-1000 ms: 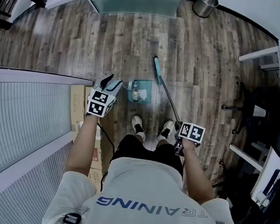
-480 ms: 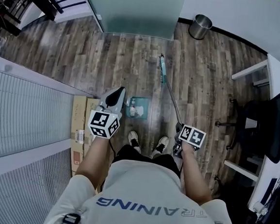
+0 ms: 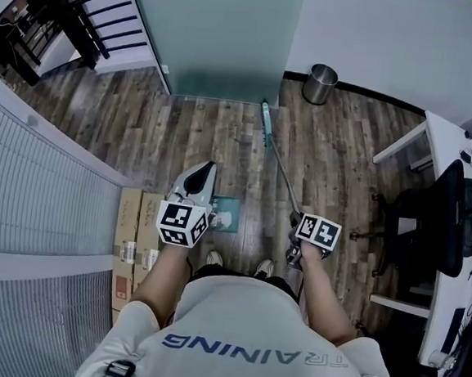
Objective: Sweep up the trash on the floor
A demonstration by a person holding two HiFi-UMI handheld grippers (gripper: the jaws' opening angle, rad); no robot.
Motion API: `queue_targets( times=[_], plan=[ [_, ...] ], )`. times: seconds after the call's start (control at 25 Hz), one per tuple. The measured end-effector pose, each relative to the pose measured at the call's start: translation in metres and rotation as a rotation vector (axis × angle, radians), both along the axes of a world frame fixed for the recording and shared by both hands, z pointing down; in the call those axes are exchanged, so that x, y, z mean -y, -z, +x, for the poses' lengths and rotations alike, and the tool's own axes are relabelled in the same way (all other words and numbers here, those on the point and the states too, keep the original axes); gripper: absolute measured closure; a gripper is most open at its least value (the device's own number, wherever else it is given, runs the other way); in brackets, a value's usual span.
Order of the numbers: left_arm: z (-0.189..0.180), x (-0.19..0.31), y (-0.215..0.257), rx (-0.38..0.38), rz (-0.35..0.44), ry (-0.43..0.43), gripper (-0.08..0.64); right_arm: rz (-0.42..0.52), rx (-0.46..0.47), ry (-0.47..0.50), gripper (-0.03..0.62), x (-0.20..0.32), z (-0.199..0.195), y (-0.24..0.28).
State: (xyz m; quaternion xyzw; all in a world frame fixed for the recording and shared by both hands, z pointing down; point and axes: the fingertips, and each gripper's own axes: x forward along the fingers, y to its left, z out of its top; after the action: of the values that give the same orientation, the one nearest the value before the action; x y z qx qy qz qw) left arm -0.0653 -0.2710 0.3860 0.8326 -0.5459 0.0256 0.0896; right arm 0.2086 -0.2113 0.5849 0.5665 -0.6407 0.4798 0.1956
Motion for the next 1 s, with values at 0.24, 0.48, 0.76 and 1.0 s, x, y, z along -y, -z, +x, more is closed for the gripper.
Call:
queue_targets(
  times=[0.24, 0.48, 0.76, 1.0],
  plan=[
    [0.01, -0.014, 0.012, 0.005, 0.039, 0.002, 0.557, 0.048, 0.0, -0.003, 0.484, 0.002, 0.012, 0.014],
    [0.012, -0.023, 0.018, 0.012, 0.049, -0.002, 0.557, 0.055, 0.013, -0.008, 0.485, -0.005, 0.014, 0.016],
    [0.013, -0.023, 0.018, 0.011, 0.043, -0.011, 0.557, 0.062, 0.02, -0.001, 0.485, -0.008, 0.012, 0.018],
    [0.018, -0.023, 0.019, 0.05, 0.062, -0.048, 0.557, 0.067, 0.022, 0.008, 0.485, -0.011, 0.012, 0.016]
  ],
)
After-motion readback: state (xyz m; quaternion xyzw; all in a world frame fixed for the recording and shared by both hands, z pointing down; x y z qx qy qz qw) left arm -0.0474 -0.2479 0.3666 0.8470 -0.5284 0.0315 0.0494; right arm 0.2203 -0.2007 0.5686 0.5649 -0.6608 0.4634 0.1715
